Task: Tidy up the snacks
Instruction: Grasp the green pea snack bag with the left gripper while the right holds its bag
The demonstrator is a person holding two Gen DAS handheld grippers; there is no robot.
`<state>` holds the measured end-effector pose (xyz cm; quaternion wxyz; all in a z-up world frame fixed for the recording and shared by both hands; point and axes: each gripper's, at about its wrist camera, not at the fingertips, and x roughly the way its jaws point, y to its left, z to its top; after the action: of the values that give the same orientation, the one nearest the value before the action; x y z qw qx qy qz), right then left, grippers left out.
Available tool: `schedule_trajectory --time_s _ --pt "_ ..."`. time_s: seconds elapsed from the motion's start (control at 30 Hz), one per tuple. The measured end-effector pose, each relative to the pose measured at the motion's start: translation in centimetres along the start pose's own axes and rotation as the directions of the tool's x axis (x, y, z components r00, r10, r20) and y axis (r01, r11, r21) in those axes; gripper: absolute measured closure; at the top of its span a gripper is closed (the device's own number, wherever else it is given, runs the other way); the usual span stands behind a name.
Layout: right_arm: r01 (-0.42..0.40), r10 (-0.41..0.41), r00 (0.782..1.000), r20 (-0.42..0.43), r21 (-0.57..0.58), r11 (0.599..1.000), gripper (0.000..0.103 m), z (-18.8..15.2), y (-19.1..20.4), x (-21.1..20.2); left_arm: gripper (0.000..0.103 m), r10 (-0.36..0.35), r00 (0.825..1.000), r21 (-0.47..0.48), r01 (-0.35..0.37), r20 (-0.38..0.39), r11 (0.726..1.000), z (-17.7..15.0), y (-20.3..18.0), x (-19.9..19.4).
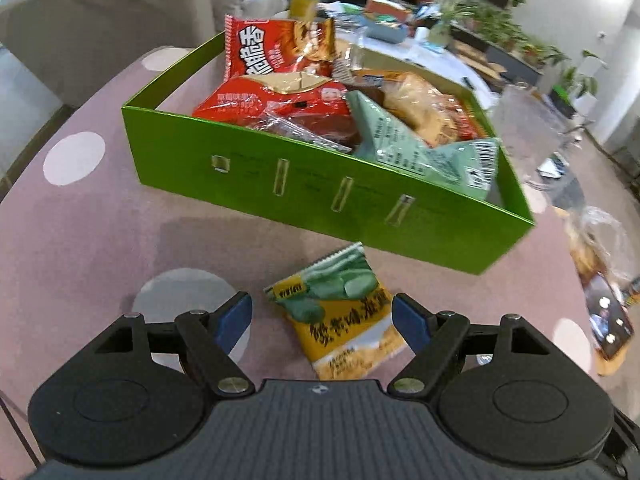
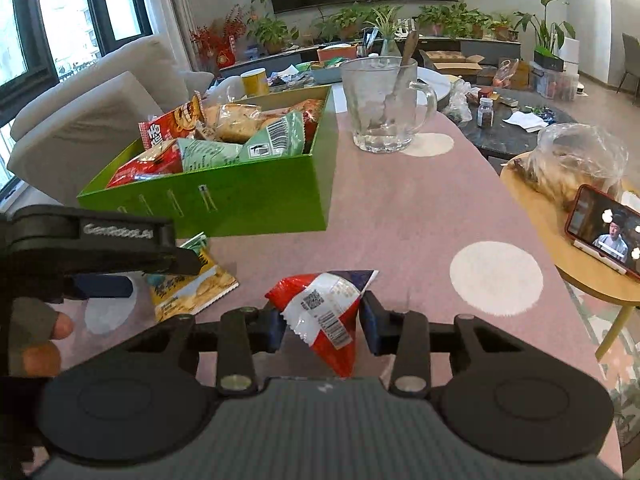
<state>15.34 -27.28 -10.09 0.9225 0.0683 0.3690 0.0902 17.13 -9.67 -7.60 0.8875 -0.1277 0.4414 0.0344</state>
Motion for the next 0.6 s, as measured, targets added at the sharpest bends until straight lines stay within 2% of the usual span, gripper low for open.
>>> schedule_trajectory --time_s 0.13,0.27,0.4,0.47,0.53,0.6 --pt "-0.022 0.022 1.000 -0.002 0.001 1.000 0.039 0.2 -0.3 0.6 0.031 0.033 0.999 0.045 -0.035 0.028 0.998 -0.1 -1.1 0.7" --pt "-0.032 0.032 0.999 -0.002 0.003 0.999 0.039 0.4 -0.4 0.9 0.040 0.008 0.999 0.121 -0.014 0.050 0.993 -0.5 -1.7 0.8" --pt "-0.032 0.032 0.999 -0.003 0.004 0.999 0.039 0.4 -0.5 0.9 0.042 0.006 0.999 0.100 -0.009 0.038 0.995 -0.2 -1.4 0.7" --pt "-0.031 0.031 1.000 -0.001 0.010 0.999 0.039 0.4 -0.7 0.8 0.047 -0.002 0.999 0.107 -0.002 0.040 0.994 -0.2 -1.2 0.3" --pt "-0.025 0.025 1.000 0.001 0.019 1.000 0.039 0.4 -0.9 0.7 0.058 -0.022 0.999 0.139 0.016 0.041 0.990 -0.3 -1.2 0.1" --pt "-0.020 0.020 1.000 0.001 0.028 0.999 0.039 0.5 -1.1 0.6 0.062 -0.034 0.999 0.178 0.028 0.034 0.984 -0.7 -1.0 -0.4"
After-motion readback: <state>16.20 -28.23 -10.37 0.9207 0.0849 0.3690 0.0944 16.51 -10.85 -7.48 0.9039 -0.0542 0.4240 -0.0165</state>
